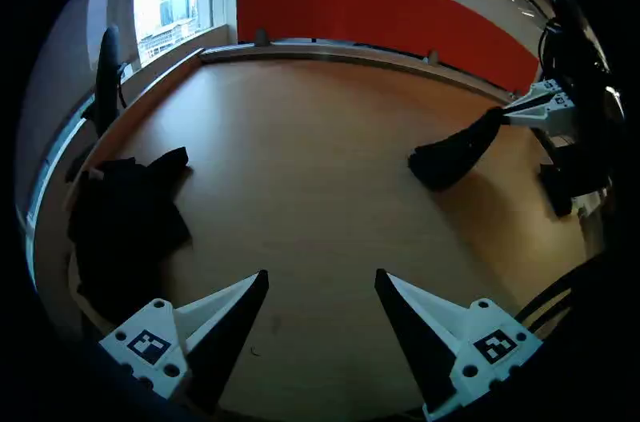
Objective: Fold towel
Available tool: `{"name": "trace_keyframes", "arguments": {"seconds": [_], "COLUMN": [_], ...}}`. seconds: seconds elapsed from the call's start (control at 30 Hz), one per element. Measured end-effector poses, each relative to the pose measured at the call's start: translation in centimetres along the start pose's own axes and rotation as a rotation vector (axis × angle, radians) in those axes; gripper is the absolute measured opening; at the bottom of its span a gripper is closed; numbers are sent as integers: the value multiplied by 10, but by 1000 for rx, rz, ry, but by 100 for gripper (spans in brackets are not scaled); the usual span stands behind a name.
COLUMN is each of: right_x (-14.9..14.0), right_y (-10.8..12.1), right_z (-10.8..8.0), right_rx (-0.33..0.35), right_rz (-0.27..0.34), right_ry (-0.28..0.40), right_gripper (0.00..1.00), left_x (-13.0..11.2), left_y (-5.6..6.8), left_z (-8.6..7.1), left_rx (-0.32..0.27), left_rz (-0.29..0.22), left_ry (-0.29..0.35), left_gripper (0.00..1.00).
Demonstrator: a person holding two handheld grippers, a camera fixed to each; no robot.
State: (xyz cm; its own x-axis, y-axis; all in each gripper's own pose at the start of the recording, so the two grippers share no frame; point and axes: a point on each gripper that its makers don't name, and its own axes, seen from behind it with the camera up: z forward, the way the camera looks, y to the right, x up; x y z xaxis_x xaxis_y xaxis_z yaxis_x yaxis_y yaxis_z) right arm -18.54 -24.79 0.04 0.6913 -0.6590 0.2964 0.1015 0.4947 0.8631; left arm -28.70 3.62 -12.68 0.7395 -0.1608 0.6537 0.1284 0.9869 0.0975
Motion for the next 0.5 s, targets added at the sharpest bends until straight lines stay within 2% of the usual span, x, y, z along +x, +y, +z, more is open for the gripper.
{"name": "trace_keyframes", "arguments": {"seconds": [0.2,0.5], "right_x": [24,25], "right_y": [12,32], "right_z": [-17,-36], "right_rx": [-14,-39], "right_rz": [-22,-28], "right_ry": [25,16], "right_gripper": [4,4], "left_x": [7,17], "left_y": [2,6], "left_z": [-3,-3], "left_rx": [-8,-19], "left_rz": [10,16], "left_ry": [16,36], "left_gripper": [99,99]}}
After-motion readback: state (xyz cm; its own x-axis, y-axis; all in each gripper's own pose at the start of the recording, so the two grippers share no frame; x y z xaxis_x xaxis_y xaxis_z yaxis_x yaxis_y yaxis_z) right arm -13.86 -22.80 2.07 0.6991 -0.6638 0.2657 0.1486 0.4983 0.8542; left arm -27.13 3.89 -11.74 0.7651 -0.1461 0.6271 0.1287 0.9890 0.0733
